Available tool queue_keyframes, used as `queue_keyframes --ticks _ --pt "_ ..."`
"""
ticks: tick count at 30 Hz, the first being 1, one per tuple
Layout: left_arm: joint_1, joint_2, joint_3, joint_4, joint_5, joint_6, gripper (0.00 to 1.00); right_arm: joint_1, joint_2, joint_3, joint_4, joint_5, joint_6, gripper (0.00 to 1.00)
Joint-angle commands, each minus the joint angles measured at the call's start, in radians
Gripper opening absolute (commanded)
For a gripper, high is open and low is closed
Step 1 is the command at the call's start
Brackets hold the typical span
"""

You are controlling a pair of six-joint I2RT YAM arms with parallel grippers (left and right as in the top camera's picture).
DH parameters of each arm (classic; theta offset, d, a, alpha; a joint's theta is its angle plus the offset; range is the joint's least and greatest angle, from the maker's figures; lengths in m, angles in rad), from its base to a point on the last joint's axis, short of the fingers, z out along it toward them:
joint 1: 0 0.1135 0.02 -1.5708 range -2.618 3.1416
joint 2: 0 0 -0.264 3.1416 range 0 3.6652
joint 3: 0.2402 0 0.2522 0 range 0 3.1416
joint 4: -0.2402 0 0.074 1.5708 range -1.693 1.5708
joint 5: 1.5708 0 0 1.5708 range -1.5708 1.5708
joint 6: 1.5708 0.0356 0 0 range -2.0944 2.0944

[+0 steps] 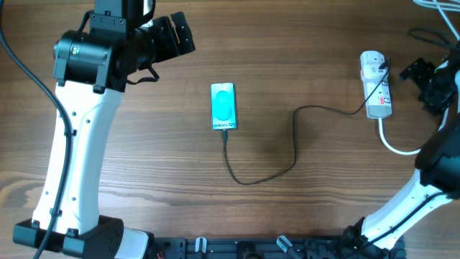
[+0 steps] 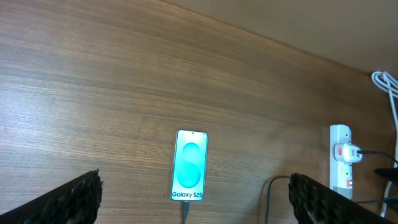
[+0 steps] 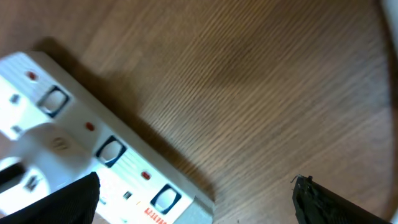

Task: Plug charger to phone and switch on socket

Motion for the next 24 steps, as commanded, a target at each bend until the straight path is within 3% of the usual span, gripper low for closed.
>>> queue_keyframes --ticks 1,24 --pt "-0.002 0.006 -0.006 0.000 -0.017 -0.006 1.00 0.003 0.045 -0.010 0.027 -0.031 -0.030 1.00" --pt "-0.002 0.006 -0.006 0.000 -0.017 -0.006 1.00 0.037 0.100 -0.039 0.093 -0.054 -0.031 1.00"
